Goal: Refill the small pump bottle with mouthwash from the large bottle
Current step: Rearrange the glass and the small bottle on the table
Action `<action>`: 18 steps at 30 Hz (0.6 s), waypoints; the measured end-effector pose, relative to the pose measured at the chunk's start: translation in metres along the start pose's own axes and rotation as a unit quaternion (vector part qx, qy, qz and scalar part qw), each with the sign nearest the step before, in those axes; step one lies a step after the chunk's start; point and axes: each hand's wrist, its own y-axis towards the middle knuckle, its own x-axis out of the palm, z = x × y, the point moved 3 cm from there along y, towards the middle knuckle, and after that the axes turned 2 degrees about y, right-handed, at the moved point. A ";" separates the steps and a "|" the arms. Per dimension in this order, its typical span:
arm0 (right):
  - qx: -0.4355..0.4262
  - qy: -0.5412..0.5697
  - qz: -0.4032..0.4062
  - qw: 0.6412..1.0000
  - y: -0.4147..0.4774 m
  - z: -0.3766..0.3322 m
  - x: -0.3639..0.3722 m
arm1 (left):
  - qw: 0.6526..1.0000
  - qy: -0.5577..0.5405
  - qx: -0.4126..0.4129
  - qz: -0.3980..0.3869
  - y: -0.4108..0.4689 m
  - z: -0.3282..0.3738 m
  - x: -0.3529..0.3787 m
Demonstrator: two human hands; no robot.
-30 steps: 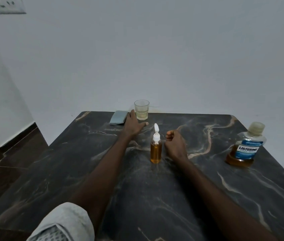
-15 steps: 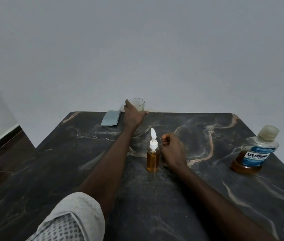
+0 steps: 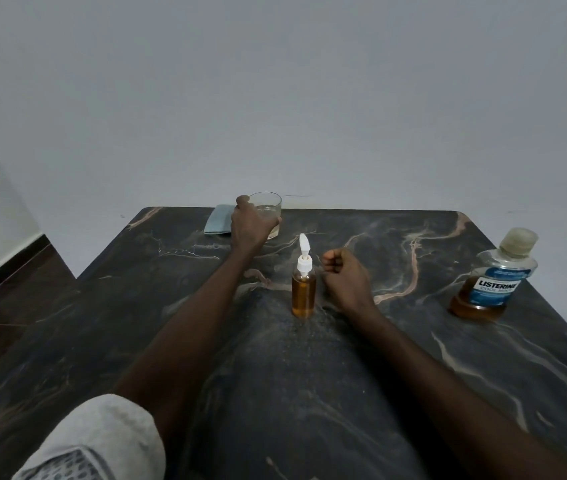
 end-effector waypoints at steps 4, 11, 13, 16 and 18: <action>0.006 0.028 0.002 1.000 -0.018 -0.005 -0.005 | 1.000 0.007 0.014 -0.001 -0.027 -0.012 -0.022; -0.033 0.068 0.041 0.996 -0.056 -0.034 -0.017 | 0.999 -0.001 0.044 -0.020 -0.082 -0.027 -0.051; -0.077 0.082 0.053 0.992 -0.067 -0.046 -0.019 | 0.999 -0.001 0.049 -0.023 -0.096 -0.029 -0.057; -0.134 0.091 0.072 0.984 -0.080 -0.061 -0.018 | 0.998 0.003 0.056 -0.030 -0.115 -0.031 -0.064; -0.160 0.075 0.090 0.980 -0.085 -0.067 -0.015 | 0.998 -0.001 0.061 -0.031 -0.127 -0.032 -0.068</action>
